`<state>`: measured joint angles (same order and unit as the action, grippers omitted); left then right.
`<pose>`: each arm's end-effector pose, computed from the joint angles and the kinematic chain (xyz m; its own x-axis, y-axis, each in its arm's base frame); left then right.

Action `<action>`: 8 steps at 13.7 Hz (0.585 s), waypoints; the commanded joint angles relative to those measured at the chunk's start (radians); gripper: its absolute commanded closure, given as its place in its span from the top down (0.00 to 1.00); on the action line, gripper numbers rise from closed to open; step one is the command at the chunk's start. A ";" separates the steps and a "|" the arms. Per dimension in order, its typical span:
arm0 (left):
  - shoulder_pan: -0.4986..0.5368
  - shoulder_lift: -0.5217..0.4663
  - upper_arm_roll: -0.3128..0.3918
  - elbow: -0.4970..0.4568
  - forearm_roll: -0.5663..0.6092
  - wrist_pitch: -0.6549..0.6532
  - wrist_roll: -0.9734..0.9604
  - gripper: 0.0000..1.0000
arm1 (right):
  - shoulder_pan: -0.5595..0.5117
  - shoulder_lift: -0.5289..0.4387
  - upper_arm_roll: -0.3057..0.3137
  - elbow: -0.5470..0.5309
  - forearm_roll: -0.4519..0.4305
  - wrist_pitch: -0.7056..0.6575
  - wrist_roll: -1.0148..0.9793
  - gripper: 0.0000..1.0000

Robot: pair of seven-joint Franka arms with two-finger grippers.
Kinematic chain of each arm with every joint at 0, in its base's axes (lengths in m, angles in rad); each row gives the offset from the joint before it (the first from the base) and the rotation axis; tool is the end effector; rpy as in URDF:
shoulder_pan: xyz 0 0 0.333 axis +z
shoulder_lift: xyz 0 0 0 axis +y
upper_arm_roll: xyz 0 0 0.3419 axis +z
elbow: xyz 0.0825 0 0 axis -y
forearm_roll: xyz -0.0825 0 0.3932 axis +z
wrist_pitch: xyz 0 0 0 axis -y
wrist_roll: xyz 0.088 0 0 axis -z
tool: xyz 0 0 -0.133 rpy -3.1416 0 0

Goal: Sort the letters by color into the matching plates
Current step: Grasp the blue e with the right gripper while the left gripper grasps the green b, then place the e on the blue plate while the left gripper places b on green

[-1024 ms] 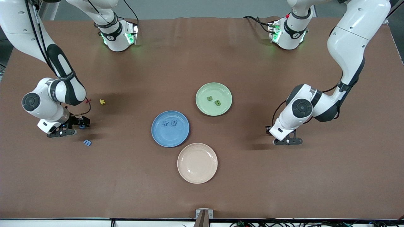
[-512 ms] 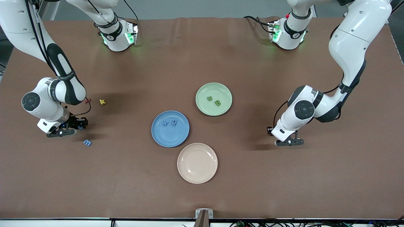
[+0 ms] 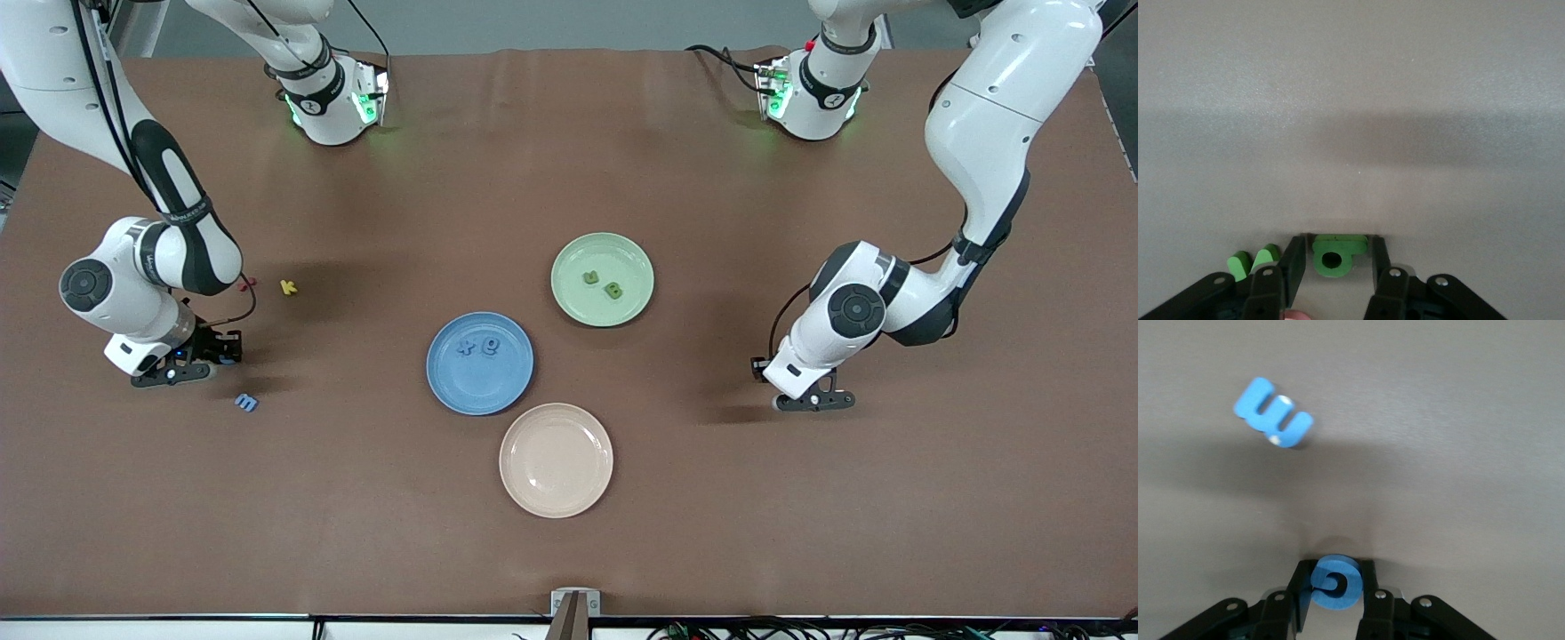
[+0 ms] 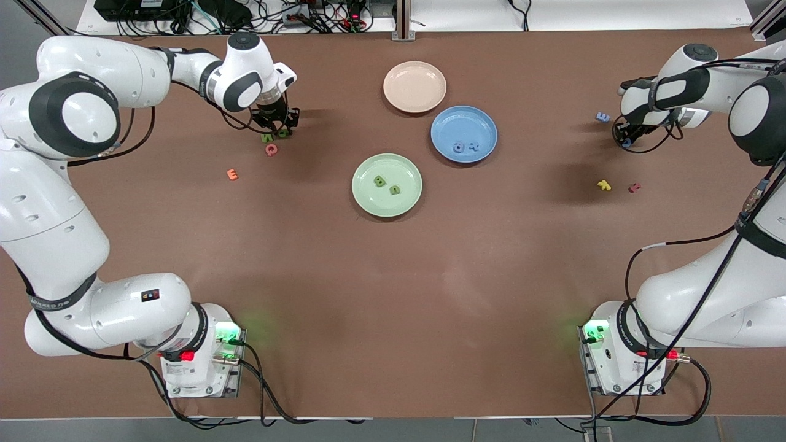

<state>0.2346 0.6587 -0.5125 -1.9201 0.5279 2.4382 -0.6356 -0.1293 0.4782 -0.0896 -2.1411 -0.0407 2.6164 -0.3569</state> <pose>0.6188 -0.1579 0.1679 0.9995 0.0318 0.0018 0.0318 -0.9991 -0.0273 0.5720 -0.1279 0.1668 0.9831 0.1815 -0.0244 0.1826 -0.9816 0.0565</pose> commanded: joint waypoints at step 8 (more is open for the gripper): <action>0.009 0.013 -0.008 0.003 0.015 0.015 -0.013 0.43 | 0.218 -0.113 0.008 0.222 0.030 -0.468 0.248 0.12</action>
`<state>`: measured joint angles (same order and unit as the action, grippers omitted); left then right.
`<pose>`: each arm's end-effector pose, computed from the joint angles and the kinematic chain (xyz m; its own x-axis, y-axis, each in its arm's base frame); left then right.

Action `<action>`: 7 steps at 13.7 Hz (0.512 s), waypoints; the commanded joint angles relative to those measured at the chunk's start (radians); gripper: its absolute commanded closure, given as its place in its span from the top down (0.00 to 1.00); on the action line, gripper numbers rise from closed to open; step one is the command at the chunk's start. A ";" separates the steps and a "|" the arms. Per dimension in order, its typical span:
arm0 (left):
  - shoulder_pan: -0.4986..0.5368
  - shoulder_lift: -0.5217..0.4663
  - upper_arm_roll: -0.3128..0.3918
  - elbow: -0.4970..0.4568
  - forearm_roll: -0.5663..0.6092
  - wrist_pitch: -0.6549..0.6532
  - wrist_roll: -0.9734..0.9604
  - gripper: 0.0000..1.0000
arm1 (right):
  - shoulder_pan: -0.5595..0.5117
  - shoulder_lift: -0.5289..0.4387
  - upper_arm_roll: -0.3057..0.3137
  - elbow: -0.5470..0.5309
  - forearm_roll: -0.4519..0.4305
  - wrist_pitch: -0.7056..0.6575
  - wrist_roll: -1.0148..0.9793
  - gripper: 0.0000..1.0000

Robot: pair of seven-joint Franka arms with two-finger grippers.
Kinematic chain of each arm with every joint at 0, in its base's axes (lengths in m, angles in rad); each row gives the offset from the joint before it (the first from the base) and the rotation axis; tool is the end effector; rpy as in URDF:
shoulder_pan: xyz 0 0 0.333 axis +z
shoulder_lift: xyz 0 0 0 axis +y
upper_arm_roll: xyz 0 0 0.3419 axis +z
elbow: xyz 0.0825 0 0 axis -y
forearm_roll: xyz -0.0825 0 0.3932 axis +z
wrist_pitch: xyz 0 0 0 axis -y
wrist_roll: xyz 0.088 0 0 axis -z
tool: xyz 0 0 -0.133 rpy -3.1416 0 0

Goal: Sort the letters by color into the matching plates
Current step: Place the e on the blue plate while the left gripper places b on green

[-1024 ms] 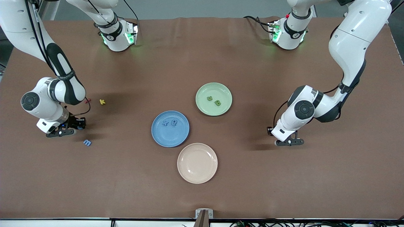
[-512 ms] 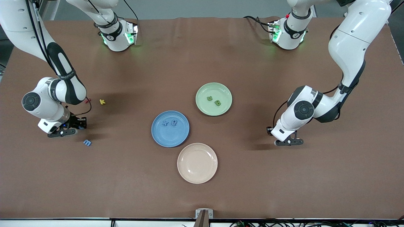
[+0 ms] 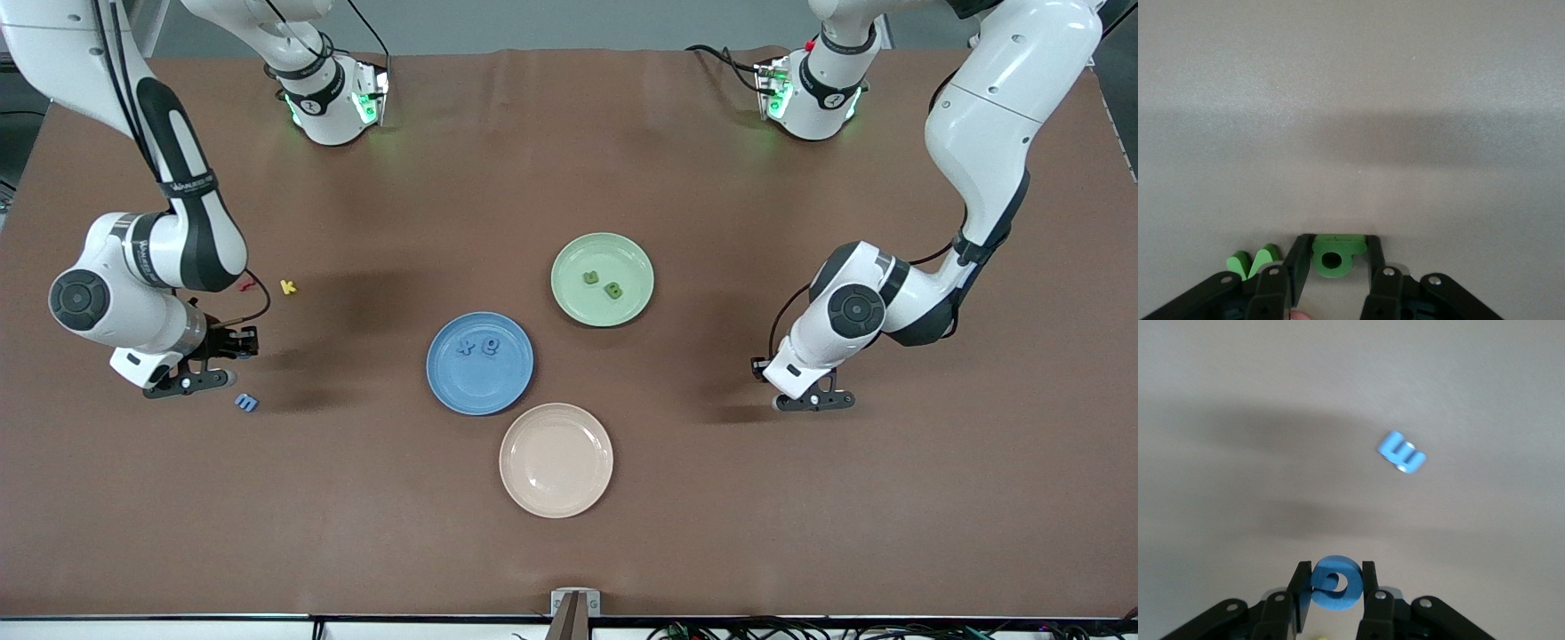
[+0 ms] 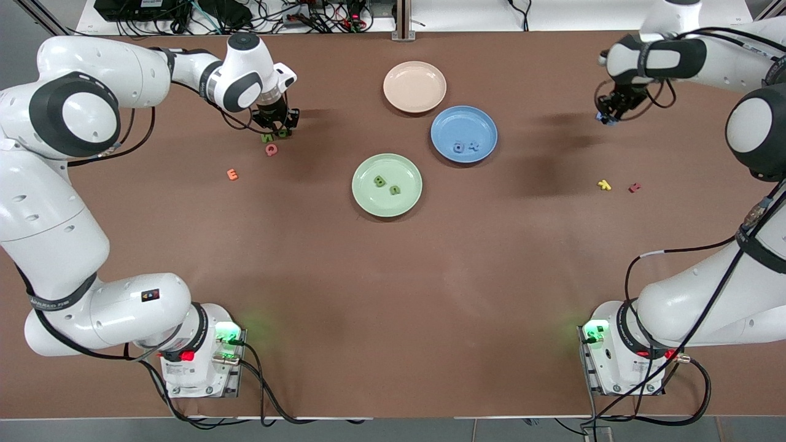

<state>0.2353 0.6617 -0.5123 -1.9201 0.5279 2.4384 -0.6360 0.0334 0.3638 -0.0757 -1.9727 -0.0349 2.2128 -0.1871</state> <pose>0.6184 -0.1575 0.1661 0.9995 0.0330 -0.0009 0.0330 -0.9991 -0.0267 0.6098 -0.0264 0.2680 0.9773 0.1666 -0.1308 0.1716 -0.9848 0.0282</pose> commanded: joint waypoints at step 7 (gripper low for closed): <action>0.010 -0.004 -0.008 0.007 0.015 0.014 -0.013 0.01 | 0.367 0.061 -0.007 0.193 0.124 -0.097 0.559 0.11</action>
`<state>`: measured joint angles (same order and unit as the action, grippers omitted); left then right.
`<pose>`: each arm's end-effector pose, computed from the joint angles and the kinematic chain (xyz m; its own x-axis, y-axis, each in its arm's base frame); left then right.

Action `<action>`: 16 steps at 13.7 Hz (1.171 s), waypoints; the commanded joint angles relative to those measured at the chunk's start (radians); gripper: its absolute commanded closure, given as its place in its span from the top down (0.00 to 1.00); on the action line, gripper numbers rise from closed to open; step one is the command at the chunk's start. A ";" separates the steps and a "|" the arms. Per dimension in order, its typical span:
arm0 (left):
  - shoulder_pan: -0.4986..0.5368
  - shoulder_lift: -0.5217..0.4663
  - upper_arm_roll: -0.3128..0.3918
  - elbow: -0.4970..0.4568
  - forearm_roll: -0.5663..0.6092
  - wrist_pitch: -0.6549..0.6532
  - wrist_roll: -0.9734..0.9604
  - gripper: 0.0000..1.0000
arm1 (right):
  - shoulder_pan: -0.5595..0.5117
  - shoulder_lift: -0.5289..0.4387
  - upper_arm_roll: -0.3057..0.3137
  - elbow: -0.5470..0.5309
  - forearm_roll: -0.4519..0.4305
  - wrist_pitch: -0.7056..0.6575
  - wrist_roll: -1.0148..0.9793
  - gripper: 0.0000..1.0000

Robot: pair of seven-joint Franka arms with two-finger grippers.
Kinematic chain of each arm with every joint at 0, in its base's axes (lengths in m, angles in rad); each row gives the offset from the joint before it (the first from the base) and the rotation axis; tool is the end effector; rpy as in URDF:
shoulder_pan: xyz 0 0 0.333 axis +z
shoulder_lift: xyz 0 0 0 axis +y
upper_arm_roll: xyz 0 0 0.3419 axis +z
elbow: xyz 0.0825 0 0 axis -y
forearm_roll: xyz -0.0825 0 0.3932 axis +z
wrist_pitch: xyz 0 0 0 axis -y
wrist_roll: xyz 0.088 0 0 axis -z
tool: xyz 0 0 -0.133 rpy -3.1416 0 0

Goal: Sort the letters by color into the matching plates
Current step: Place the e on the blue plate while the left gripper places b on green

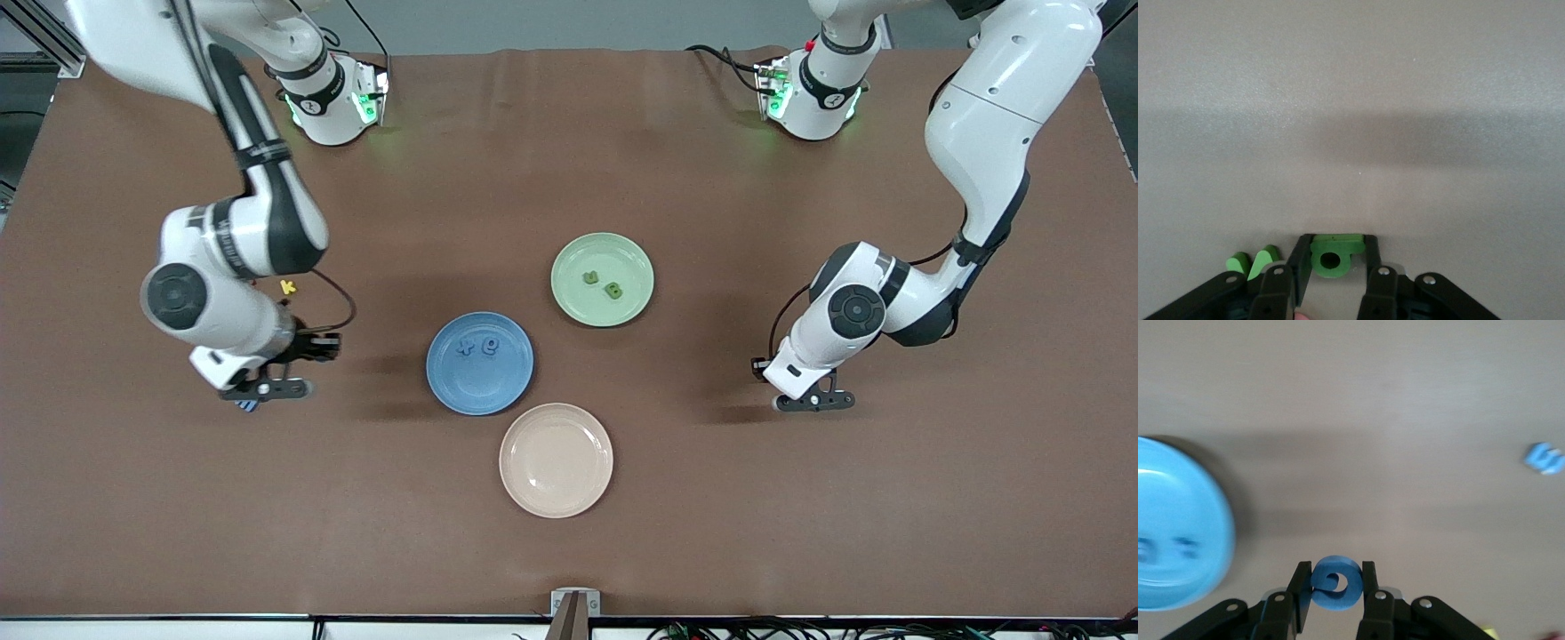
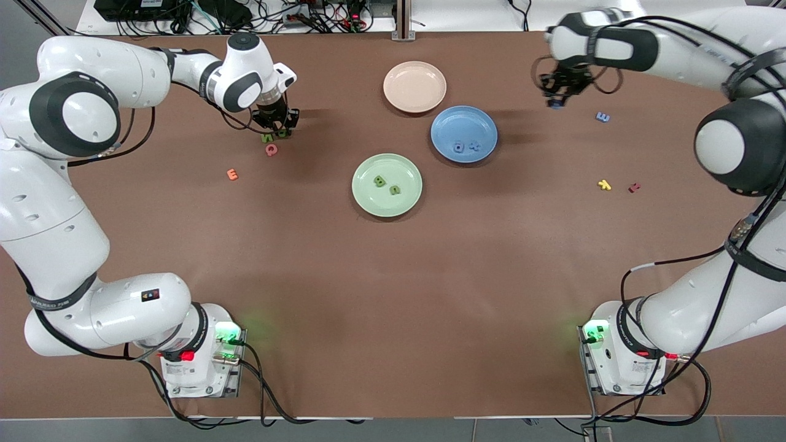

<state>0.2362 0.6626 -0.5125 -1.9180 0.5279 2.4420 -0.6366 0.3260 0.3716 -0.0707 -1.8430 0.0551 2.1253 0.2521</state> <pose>0.6197 -0.1572 0.1667 0.9994 0.0349 0.0031 0.0350 -0.9991 -0.0238 0.6185 0.1679 0.3118 0.9956 -0.0243 -0.0900 -0.0240 -0.9997 0.0041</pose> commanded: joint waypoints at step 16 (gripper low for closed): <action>-0.173 -0.038 -0.169 0.004 0.001 -0.014 -0.403 0.00 | 0.289 0.380 -0.012 0.340 0.127 0.145 0.429 0.11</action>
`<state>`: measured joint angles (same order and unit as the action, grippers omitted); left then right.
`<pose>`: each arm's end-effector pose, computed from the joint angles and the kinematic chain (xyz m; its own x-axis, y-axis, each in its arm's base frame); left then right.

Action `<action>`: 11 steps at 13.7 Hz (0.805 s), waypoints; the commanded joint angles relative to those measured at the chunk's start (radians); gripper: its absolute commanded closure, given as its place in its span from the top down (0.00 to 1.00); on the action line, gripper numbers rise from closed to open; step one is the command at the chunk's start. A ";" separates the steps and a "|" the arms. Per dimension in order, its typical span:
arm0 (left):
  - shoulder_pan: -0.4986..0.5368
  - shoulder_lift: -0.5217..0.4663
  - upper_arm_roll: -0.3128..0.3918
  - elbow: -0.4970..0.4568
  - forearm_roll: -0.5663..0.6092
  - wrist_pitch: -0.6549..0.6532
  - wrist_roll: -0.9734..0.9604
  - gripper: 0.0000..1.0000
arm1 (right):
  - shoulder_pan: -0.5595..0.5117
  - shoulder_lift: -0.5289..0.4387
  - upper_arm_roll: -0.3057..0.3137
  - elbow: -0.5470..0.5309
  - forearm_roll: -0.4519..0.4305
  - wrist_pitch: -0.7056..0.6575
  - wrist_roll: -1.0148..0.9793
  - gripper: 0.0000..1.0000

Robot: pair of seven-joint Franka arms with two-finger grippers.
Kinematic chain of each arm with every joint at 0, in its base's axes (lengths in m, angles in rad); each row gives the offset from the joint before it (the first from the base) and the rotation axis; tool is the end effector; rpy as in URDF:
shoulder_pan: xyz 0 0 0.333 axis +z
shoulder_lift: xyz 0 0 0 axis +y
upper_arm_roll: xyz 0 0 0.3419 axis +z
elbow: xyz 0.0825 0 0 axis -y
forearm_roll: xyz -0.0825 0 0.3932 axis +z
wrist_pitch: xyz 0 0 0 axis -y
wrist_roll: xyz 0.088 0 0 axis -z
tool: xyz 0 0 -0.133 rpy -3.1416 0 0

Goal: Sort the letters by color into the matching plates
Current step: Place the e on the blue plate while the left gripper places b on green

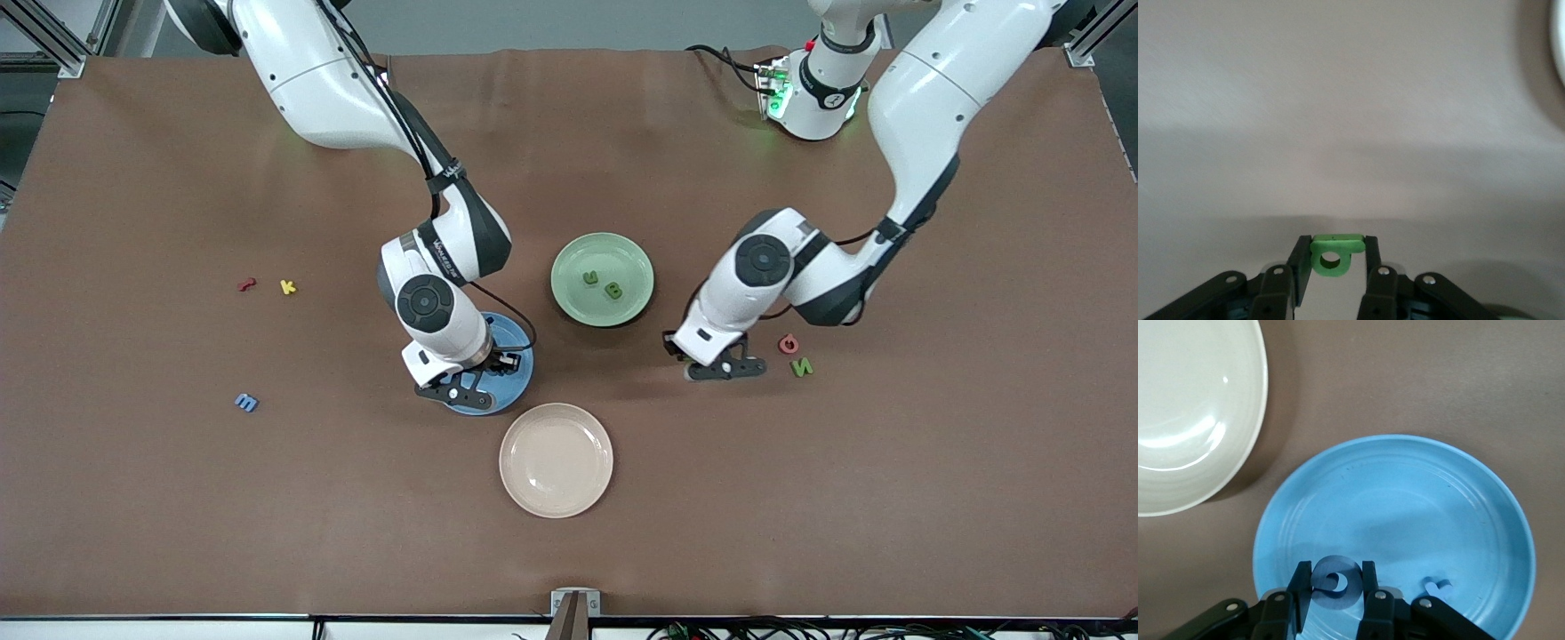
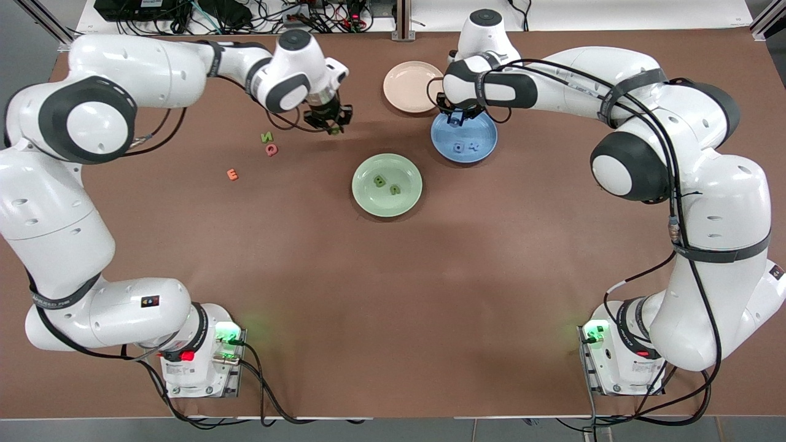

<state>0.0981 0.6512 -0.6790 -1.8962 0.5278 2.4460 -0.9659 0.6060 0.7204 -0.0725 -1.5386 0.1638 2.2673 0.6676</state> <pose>0.5666 -0.3328 0.2163 0.9940 0.1040 0.0347 0.1003 -0.9904 0.0947 0.6236 0.3859 0.2184 0.9752 -0.2170 -0.0425 -0.2195 -0.9733 -0.0668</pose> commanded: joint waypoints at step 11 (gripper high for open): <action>-0.212 -0.022 -0.090 -0.020 0.015 -0.061 -0.454 0.06 | -0.018 -0.053 -0.016 0.046 0.014 -0.145 -0.023 1.00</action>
<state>-0.0988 0.6497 -0.7735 -1.9020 0.5278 2.3943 -1.3685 0.6053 0.7293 -0.0847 -1.4871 0.1644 2.2220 0.6716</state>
